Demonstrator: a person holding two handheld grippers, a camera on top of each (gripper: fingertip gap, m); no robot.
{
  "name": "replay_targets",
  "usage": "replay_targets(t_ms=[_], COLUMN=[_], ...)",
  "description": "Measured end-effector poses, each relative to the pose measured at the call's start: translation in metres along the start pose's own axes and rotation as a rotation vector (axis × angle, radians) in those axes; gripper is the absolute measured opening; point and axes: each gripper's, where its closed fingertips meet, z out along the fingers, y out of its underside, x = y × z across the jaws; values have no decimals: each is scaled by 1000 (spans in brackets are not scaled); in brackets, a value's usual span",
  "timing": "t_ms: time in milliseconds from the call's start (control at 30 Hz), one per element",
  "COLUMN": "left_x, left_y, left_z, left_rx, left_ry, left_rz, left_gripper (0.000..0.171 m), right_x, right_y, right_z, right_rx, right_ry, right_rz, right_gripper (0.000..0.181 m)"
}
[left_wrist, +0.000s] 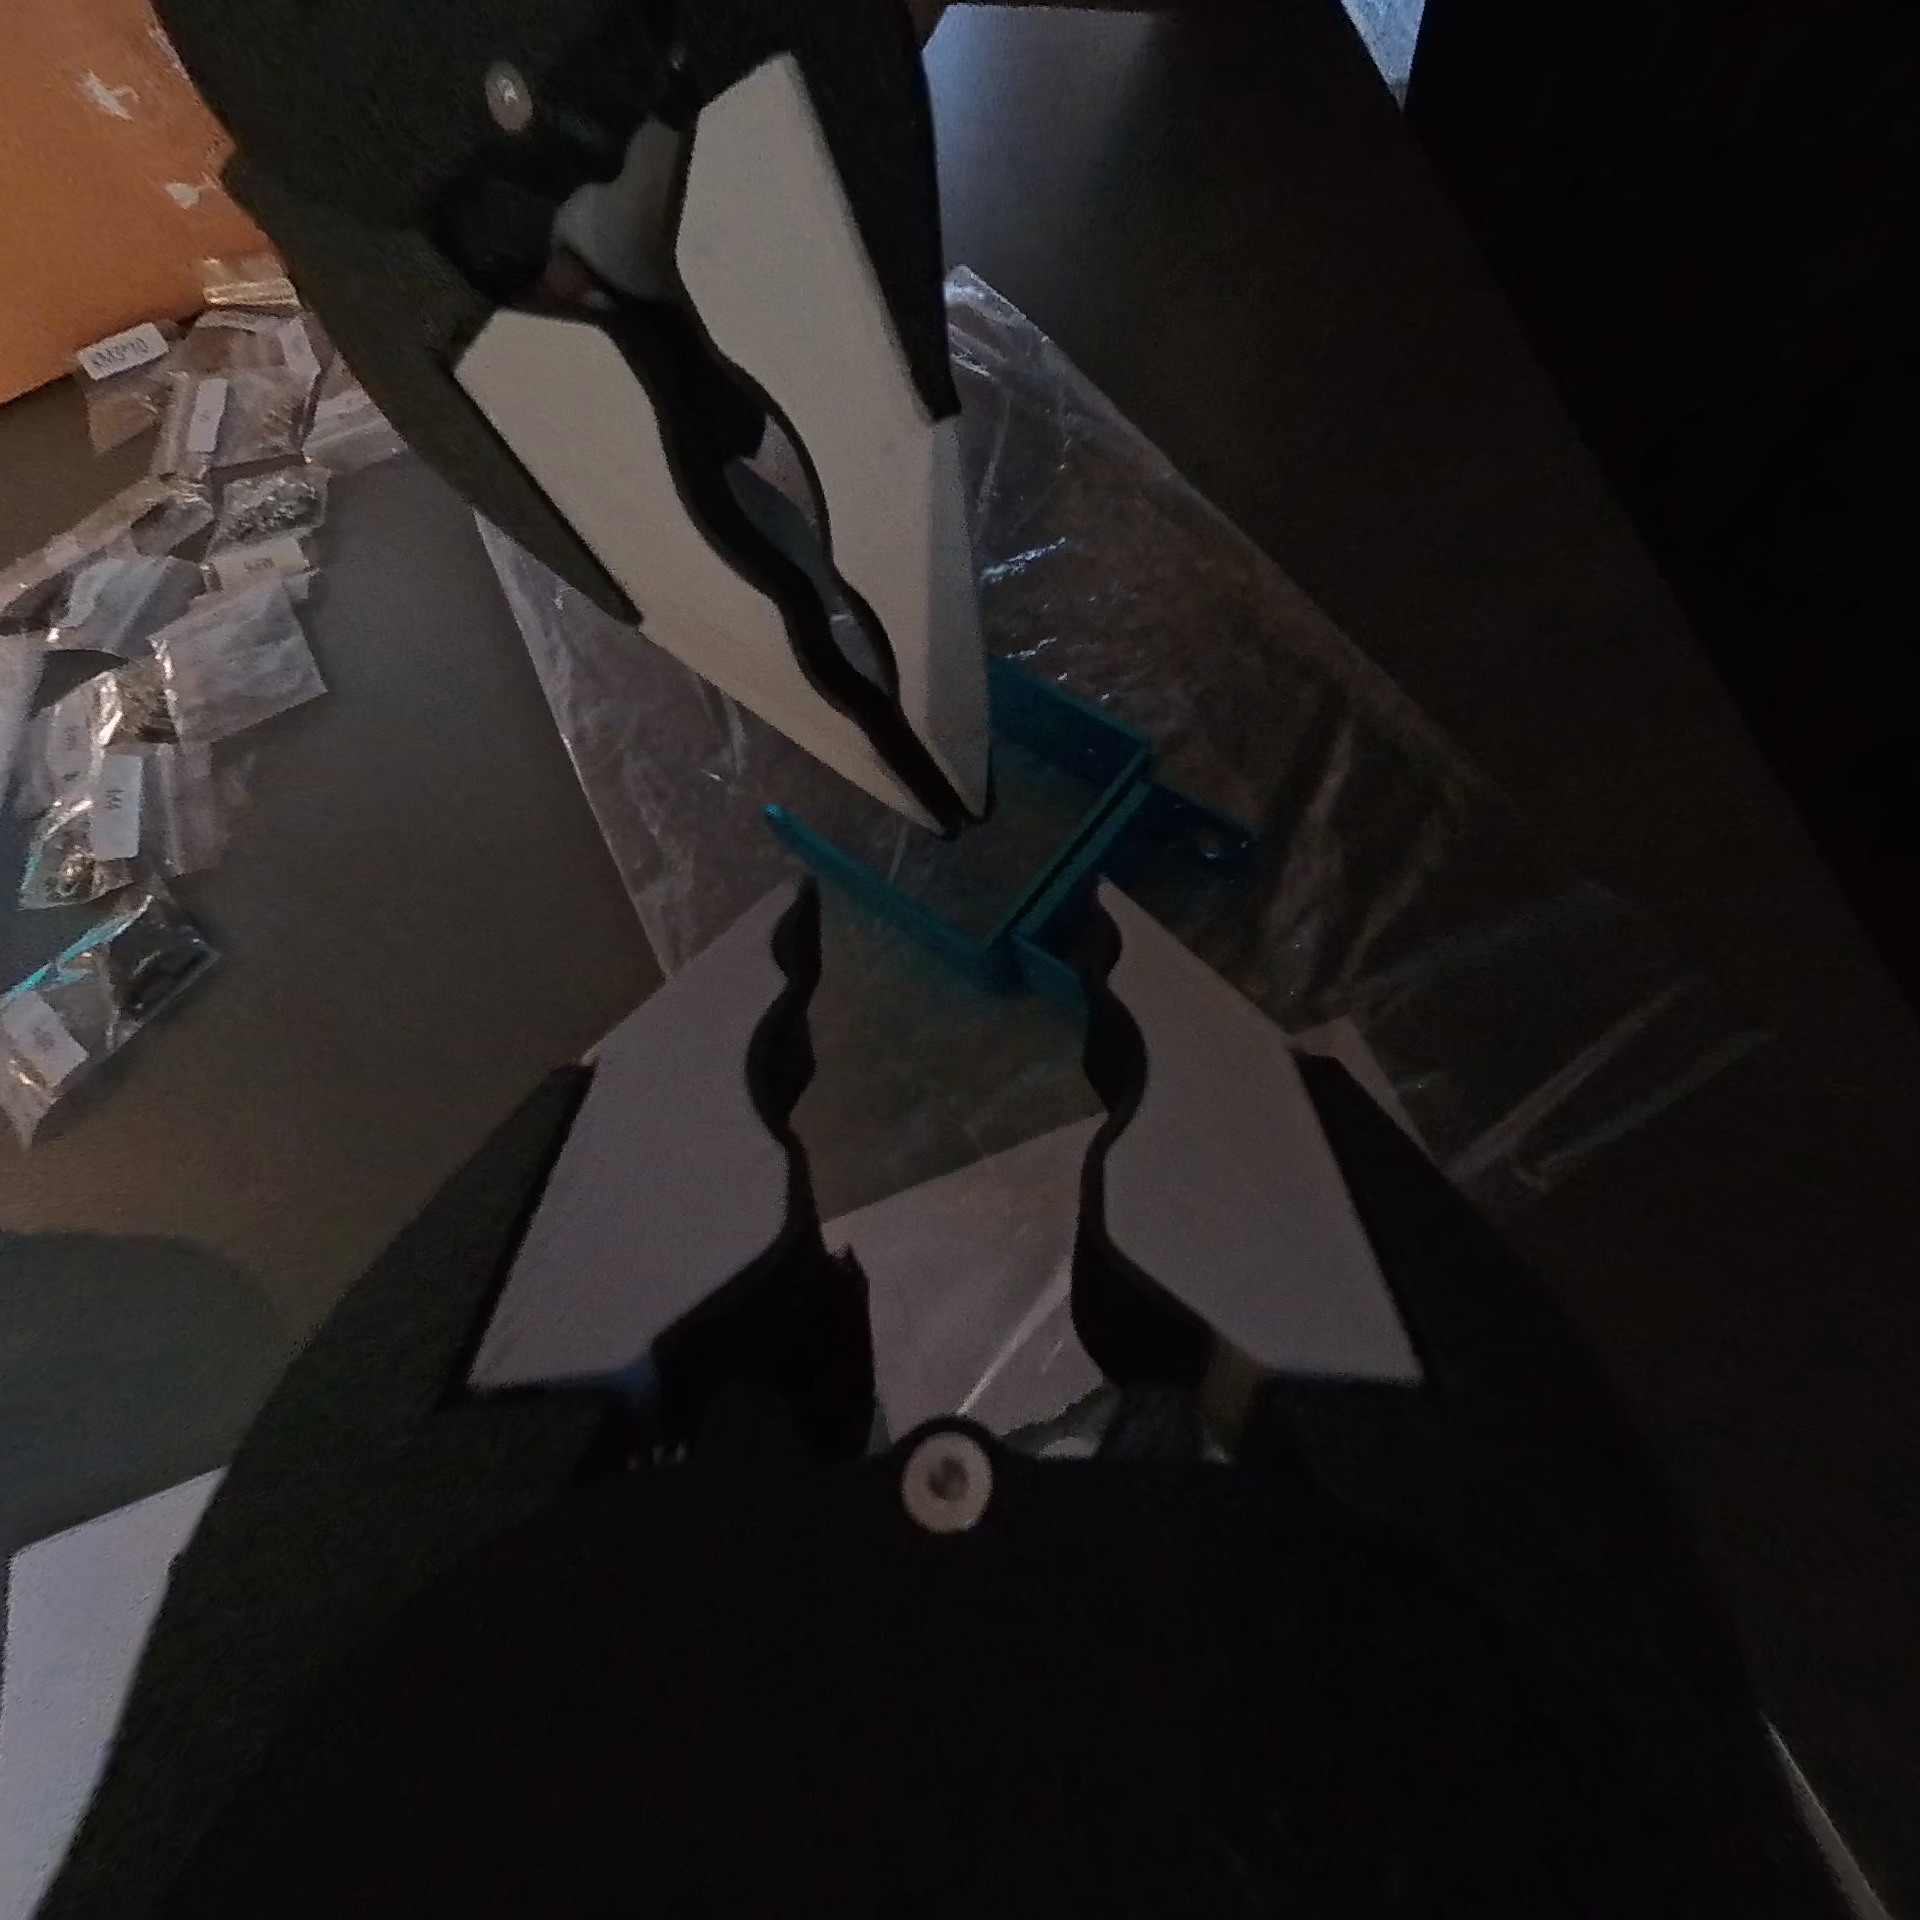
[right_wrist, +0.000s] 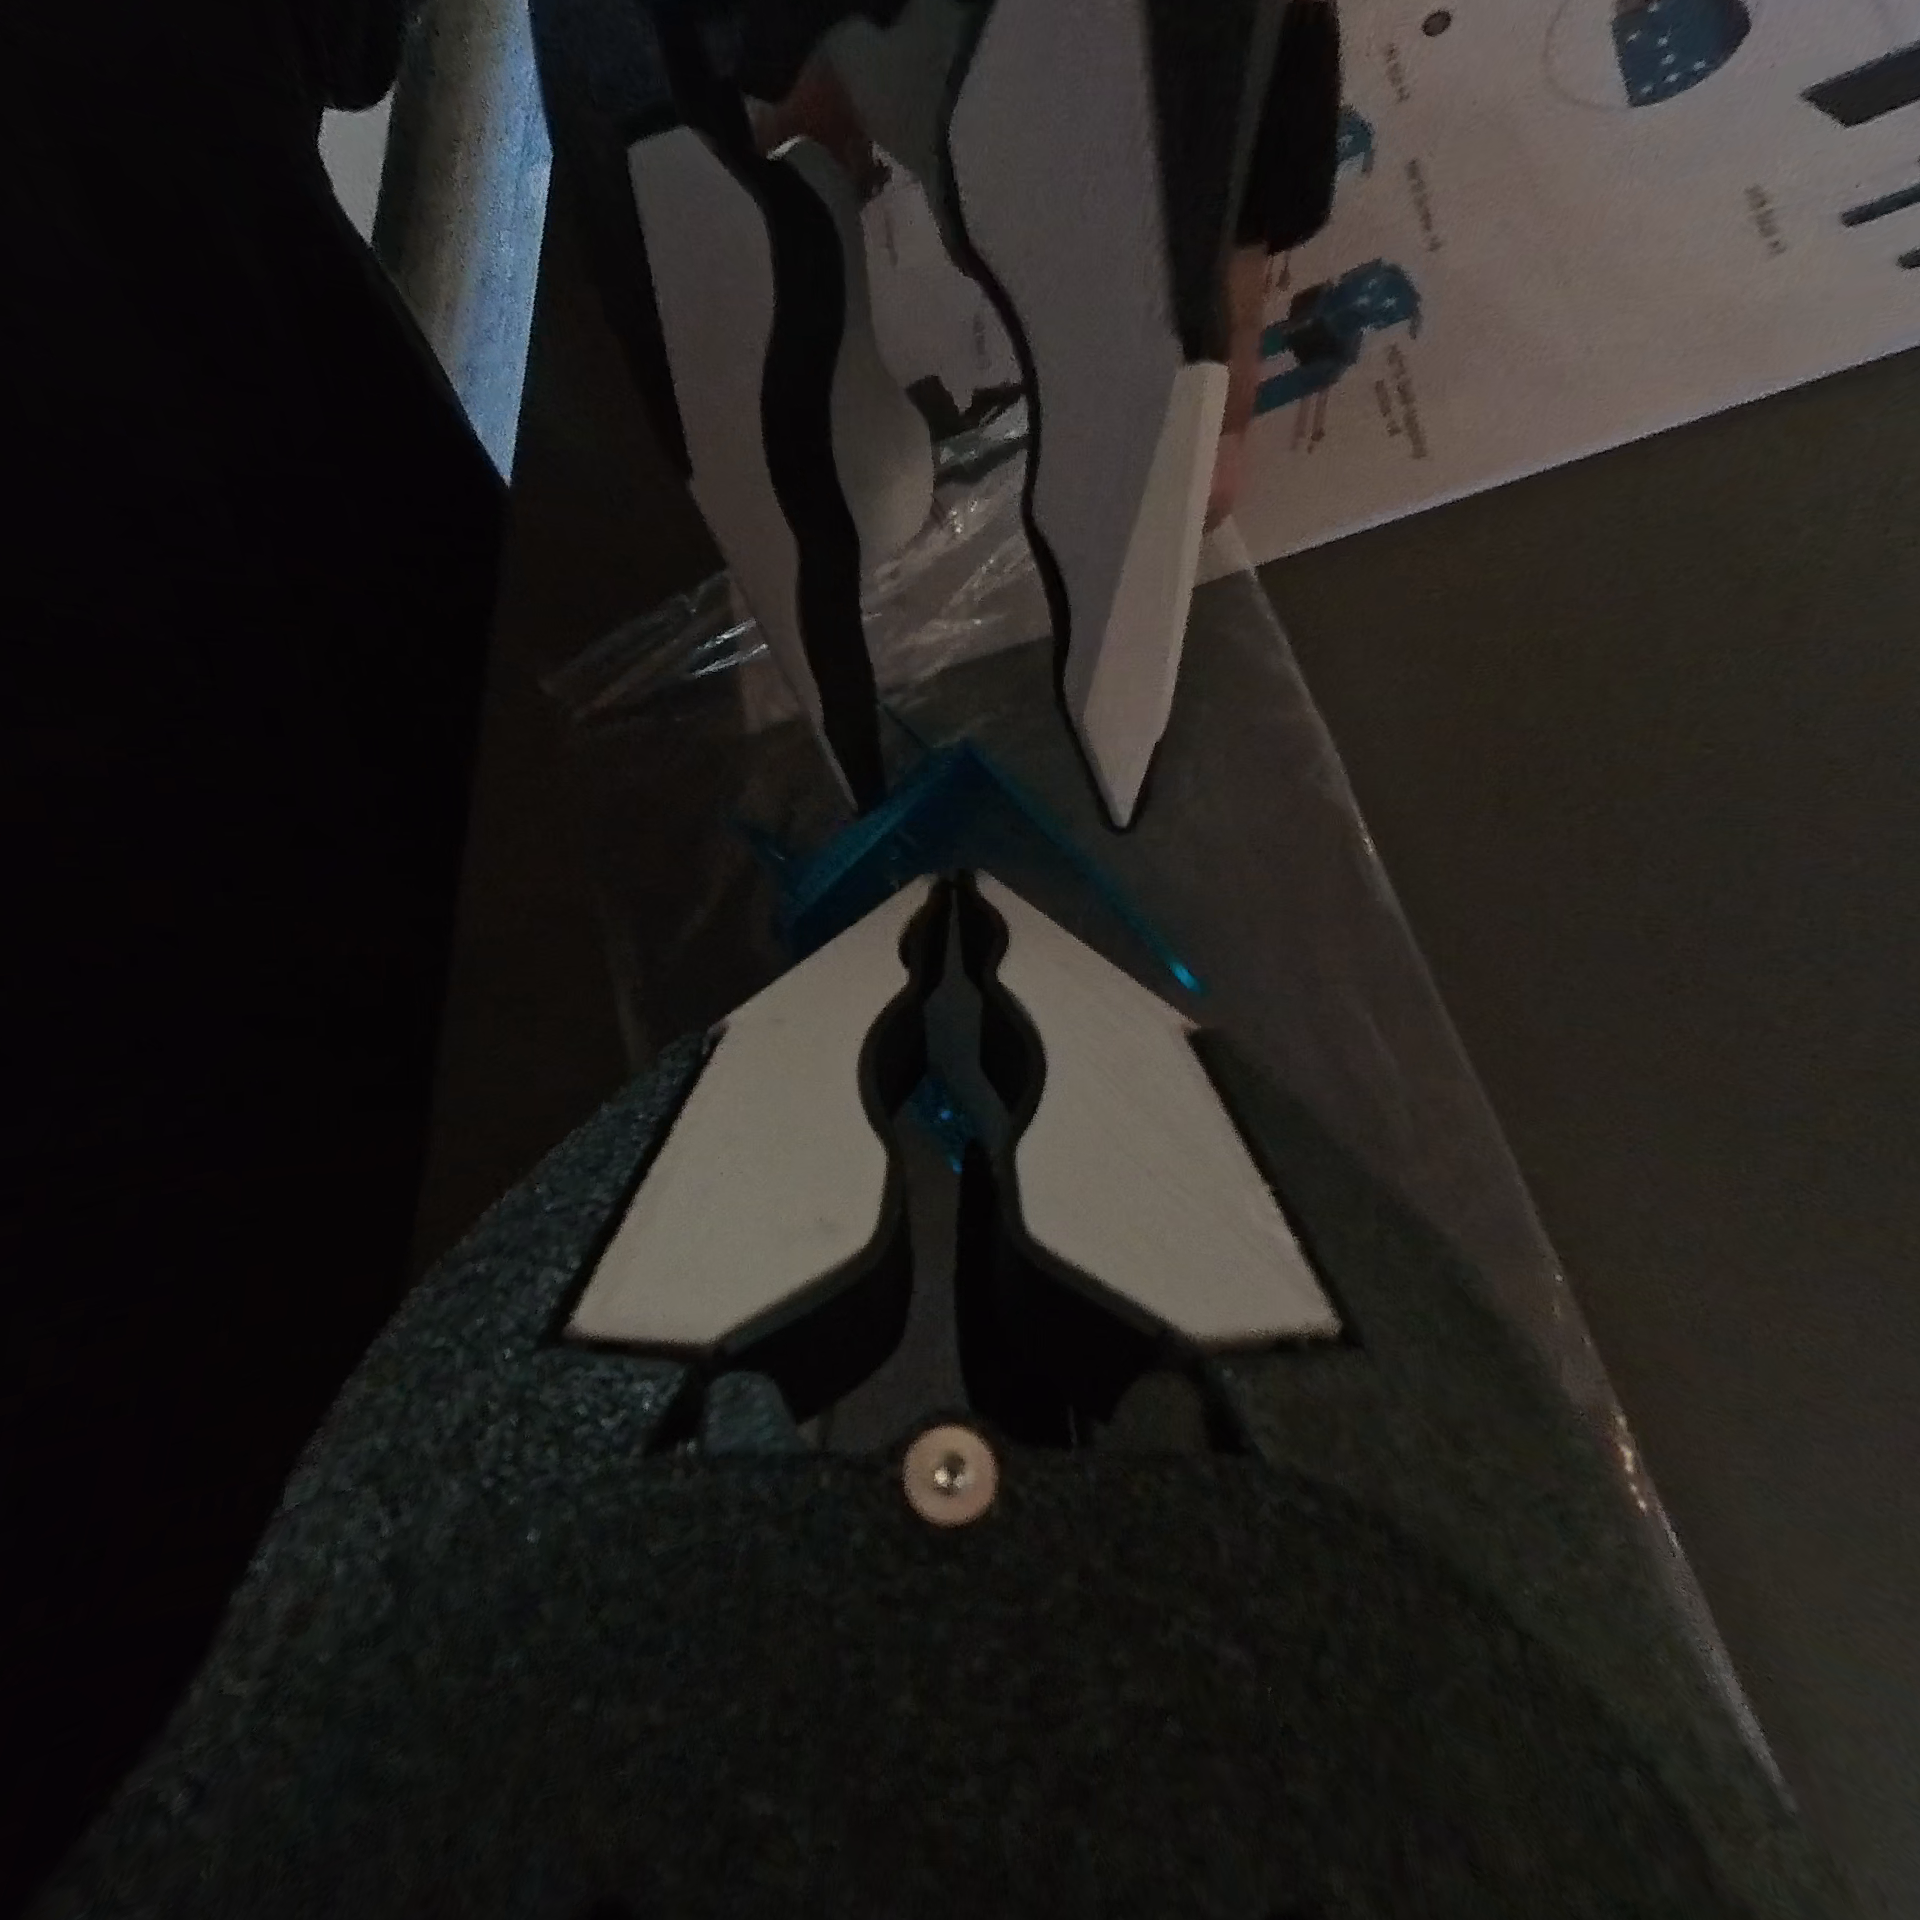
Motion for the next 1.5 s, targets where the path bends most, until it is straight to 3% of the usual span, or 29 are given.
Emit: replay_targets(t_ms=[467, 633, 800, 1033, 1500], left_x=[6, 9, 13, 16, 15], left_y=[3, -2, -4, 4, 1], left_z=[4, -1, -1, 7, 4], left_rx=[-30, -30, -27, -74, -66], left_ry=[-13, -43, -54, -40, -41], left_rz=[80, 162, 238, 249, 226], left_gripper=[36, 39, 29, 15, 11], right_x=[-3, -4, -5, -5, -2], right_y=[3, 7, 8, 5, 3], right_z=[11, 11, 7, 13, 11], right_rx=[-37, -45, -25, 0, 38], right_ry=[-31, -20, -24, -39, -51], right_rz=[-1, -9, 0, 61, 94], right_gripper=[1, 0, 1, 0, 0])
